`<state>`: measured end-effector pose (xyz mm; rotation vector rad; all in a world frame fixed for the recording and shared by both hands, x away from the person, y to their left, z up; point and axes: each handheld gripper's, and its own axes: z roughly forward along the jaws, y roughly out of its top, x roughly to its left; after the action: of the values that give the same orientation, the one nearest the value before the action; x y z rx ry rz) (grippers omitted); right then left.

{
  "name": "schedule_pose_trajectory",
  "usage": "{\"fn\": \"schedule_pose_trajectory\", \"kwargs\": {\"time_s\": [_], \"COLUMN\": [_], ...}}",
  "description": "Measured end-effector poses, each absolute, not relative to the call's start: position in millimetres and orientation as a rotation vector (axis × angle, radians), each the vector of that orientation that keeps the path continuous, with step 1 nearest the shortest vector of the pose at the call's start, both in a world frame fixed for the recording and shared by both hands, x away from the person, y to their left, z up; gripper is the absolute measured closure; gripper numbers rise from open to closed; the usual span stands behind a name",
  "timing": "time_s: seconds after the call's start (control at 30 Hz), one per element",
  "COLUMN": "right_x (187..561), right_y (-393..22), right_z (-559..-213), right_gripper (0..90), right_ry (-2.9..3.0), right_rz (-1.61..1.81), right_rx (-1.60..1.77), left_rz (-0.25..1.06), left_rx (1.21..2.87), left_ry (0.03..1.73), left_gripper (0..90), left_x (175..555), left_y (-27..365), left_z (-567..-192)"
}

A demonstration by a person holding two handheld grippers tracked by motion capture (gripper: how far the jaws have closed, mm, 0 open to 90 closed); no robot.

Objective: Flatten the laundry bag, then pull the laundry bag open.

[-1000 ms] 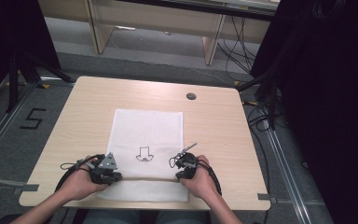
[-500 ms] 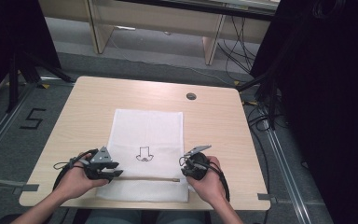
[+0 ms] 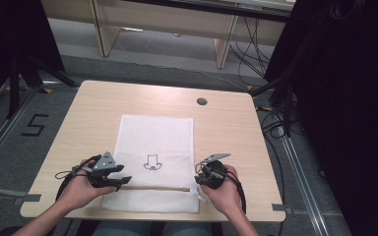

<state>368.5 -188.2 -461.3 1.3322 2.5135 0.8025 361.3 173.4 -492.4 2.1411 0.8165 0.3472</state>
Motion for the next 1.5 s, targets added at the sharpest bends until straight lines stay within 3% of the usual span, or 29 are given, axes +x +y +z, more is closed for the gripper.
{"fn": "schedule_pose_trajectory", "kwargs": {"time_s": [0.23,0.4,0.8,1.5], "right_x": [366.0,368.0,366.2,359.2], "right_y": [-191.4,-194.2,-191.1,-178.1], "right_z": [-457.9,-454.4,-448.6,-456.3], "right_gripper": [82.0,89.7,90.0,90.0], "right_ry": [2.47,2.471,2.522,2.625], "right_rz": [0.83,0.836,0.818,0.747], "right_rx": [1.325,1.33,1.35,1.416], "left_rz": [0.373,0.348,0.322,0.129], "left_rx": [2.146,2.115,2.1,2.173], "left_ry": [0.81,0.85,0.817,0.579], "left_gripper": [46.3,45.5,46.2,55.0], "left_x": [364.3,362.5,361.1,360.9], "left_y": [174.7,175.7,170.3,86.6], "left_z": [-492.3,-492.4,-489.4,-484.2]}}
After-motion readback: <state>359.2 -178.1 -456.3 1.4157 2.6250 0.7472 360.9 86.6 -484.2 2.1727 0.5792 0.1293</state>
